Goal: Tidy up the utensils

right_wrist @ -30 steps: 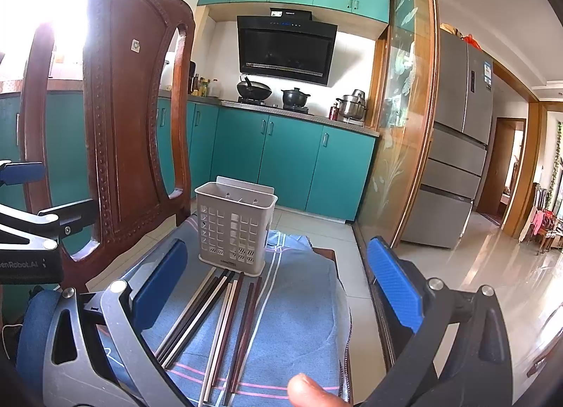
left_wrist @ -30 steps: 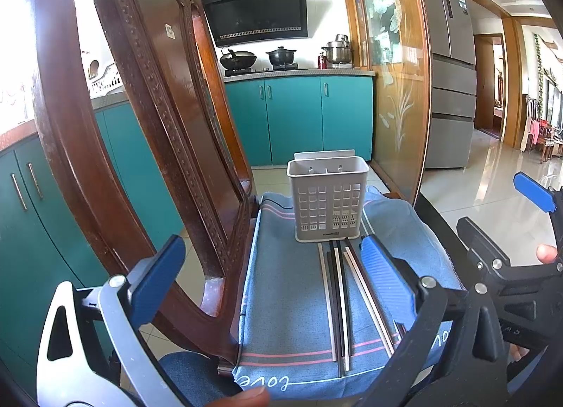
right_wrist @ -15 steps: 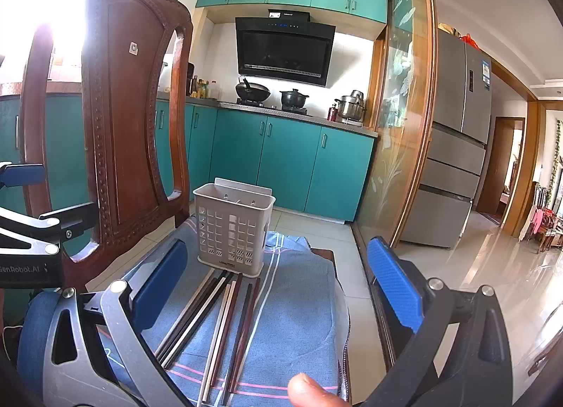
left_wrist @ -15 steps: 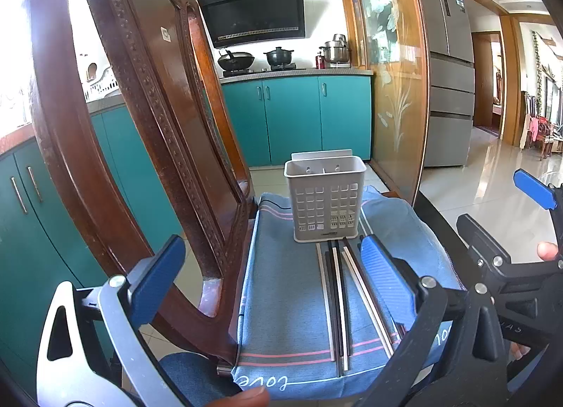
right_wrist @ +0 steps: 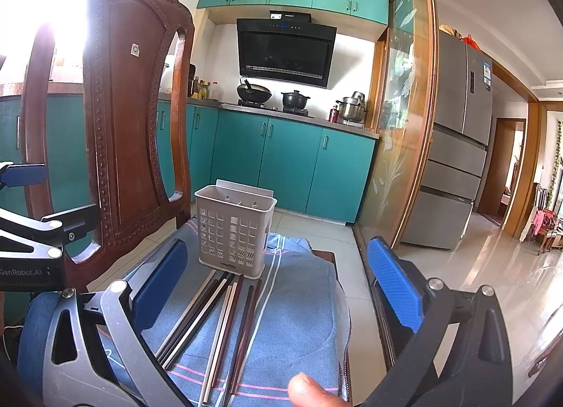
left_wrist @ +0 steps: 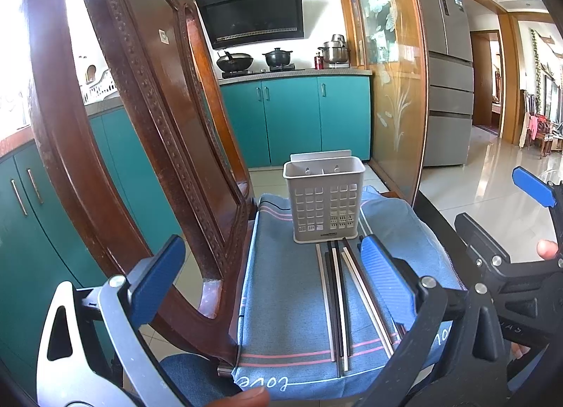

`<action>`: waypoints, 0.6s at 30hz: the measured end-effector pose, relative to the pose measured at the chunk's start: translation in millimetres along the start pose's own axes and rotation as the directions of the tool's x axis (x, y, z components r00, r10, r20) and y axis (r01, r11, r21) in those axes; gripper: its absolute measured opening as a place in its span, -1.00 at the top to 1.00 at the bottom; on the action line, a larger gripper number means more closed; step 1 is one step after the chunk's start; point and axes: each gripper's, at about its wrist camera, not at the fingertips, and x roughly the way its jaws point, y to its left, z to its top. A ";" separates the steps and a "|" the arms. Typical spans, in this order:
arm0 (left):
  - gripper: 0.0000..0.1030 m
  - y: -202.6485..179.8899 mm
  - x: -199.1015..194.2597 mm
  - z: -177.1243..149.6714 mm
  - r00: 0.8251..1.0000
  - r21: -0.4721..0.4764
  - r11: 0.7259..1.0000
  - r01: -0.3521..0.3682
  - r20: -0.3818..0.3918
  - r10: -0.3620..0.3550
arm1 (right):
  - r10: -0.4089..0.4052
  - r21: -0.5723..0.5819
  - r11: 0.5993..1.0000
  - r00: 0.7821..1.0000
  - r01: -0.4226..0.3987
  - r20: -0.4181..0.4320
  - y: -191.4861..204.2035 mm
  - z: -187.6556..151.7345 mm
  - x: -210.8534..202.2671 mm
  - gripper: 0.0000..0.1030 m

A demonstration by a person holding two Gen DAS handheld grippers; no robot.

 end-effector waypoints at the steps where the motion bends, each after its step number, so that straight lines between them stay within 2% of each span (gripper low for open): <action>1: -0.93 0.4 -0.1 0.1 1.000 0.000 1.000 0.000 0.001 0.000 | 0.001 0.000 1.000 1.000 -0.001 0.001 0.1 0.3 0.1 -0.94; 18: -0.93 -0.9 -0.2 0.0 1.000 0.002 1.000 0.002 0.000 -0.002 | 0.004 -0.011 1.000 1.000 -0.004 0.009 4.1 3.3 -3.8 -0.94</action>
